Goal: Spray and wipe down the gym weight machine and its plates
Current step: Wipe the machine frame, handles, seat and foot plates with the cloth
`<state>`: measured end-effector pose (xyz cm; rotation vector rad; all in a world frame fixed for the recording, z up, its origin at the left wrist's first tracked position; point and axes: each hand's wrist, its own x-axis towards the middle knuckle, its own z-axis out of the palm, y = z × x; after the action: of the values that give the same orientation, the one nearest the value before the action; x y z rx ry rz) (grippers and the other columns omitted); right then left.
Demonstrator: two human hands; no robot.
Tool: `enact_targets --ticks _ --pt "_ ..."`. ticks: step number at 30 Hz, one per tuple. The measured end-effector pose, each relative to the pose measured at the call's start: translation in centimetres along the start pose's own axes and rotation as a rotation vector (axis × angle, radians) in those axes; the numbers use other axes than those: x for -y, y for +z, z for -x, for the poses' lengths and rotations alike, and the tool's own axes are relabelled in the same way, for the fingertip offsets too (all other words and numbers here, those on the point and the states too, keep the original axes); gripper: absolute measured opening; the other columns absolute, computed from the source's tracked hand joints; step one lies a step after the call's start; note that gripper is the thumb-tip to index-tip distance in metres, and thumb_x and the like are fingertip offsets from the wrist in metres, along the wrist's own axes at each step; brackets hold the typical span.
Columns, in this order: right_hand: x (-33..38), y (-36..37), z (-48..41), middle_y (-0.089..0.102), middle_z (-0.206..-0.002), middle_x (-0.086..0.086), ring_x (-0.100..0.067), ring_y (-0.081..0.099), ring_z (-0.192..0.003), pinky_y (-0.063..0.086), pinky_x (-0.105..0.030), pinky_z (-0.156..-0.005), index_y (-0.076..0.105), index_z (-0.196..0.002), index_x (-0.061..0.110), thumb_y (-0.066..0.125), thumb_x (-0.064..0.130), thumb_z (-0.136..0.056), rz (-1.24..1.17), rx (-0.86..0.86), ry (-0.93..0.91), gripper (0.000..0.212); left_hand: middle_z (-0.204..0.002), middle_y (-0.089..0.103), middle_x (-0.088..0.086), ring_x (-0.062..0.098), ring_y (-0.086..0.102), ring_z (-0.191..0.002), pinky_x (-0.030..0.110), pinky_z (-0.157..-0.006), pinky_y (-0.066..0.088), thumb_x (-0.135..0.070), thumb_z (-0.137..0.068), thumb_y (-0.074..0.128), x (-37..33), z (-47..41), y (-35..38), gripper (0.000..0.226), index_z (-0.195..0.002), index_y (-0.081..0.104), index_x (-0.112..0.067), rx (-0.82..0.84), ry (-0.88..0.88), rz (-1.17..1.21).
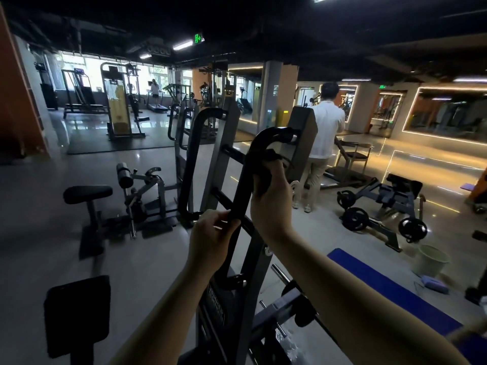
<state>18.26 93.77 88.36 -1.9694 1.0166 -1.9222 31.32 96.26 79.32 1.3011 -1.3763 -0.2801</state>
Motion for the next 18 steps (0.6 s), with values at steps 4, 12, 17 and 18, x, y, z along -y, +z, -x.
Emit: enact_targets --ticks 4,12,17,18 --pt "-1.8 -0.4 4.3 0.054 -0.128 -0.002 -0.016 0.056 -0.115 0.056 -0.033 -0.094 0.059 -0.123 0.022 0.065 0.006 -0.095 0.100 0.226 0.043 0.032 -0.096 0.068 -0.009 0.002 0.069 -0.081 0.028 -0.066 0.058 -0.043 -0.095 0.070 0.4 0.3 0.1 0.027 -0.108 0.075 -0.019 0.002 0.024 0.059" --pt "0.8 -0.8 -5.4 0.046 -0.134 -0.015 -0.021 0.039 -0.121 0.039 -0.020 -0.099 0.070 -0.127 0.020 0.075 0.020 -0.091 0.302 -0.059 -0.175 0.037 -0.108 0.072 -0.005 0.009 0.069 -0.097 0.037 -0.082 0.061 -0.029 -0.098 0.067 1.7 1.4 -0.6 0.024 -0.120 0.071 -0.020 0.048 -0.003 0.074" --pt "-1.0 0.5 -1.3 0.042 -0.136 -0.012 -0.023 0.039 -0.129 0.040 -0.023 -0.109 0.071 -0.125 0.021 0.073 0.011 -0.091 0.176 -0.017 -0.149 0.036 -0.110 0.072 -0.005 0.008 0.069 -0.099 0.035 -0.084 0.061 -0.031 -0.098 0.066 2.2 2.2 -0.8 0.025 -0.120 0.070 -0.020 0.056 -0.053 0.092" --pt "-1.7 0.7 0.3 0.043 -0.135 -0.011 -0.022 0.039 -0.128 0.041 -0.022 -0.109 0.072 -0.124 0.021 0.074 0.009 -0.090 0.177 0.005 -0.146 0.035 -0.112 0.072 -0.006 0.008 0.069 -0.101 0.034 -0.086 0.061 -0.029 -0.098 0.066 2.2 2.5 -0.8 0.025 -0.121 0.070 -0.021 0.058 -0.067 0.104"
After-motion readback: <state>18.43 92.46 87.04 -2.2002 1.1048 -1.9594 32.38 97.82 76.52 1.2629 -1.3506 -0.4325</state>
